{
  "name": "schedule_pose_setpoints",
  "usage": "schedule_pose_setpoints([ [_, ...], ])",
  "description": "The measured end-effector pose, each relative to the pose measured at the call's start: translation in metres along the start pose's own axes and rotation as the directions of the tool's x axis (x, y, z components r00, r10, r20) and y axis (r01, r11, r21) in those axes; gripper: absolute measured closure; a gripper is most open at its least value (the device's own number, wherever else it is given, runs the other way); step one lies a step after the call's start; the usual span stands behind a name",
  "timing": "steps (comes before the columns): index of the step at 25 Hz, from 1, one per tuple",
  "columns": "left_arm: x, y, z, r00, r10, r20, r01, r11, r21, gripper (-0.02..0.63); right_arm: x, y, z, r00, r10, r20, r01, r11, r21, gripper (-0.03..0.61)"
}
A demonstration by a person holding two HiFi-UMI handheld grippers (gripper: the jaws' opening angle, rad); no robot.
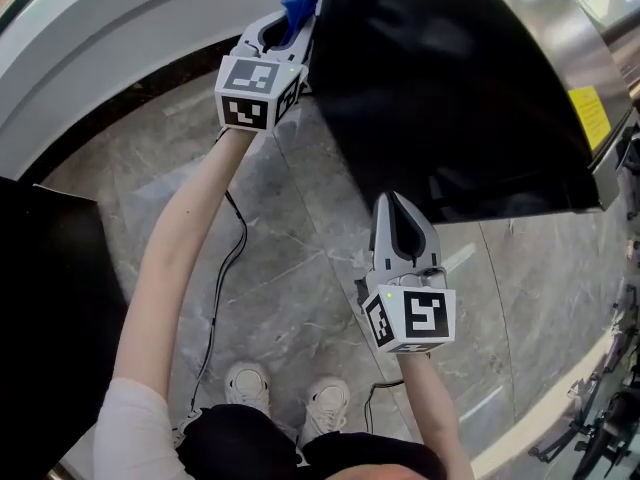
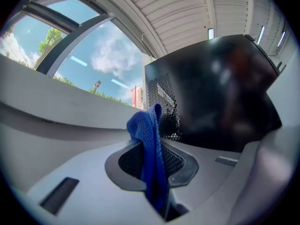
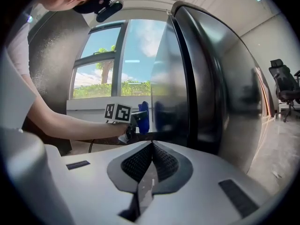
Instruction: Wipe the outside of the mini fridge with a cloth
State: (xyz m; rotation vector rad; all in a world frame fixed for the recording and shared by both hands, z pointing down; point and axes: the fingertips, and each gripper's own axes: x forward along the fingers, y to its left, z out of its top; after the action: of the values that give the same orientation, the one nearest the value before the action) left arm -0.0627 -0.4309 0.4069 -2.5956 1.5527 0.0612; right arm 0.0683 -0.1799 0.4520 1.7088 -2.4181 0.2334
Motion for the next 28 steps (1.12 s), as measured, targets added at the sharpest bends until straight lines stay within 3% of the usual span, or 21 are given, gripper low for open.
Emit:
schedule_pose_setpoints([
  [6,0.016,-0.008,-0.021,0.999,-0.035,-0.015,0.036,0.999,0.023,0.557,0.003,-0.011,-0.004,1.0,-0.011,0.008,0.011,1.0,0.017,0.568],
  [15,0.017,-0.019,-0.028,0.998,-0.063,0.006,0.063,0.998,0.0,0.557,0.008,-0.01,-0.003,1.0,0.013,0.024,-0.013,1.0,0.005,0.567],
  [28,-0.013,-0.068,-0.011,0.991,-0.118,0.054,0.121,0.991,-0.055,0.557,-0.002,0.003,0.016,0.998,0.028,0.055,-0.025,0.999,-0.04,0.568],
])
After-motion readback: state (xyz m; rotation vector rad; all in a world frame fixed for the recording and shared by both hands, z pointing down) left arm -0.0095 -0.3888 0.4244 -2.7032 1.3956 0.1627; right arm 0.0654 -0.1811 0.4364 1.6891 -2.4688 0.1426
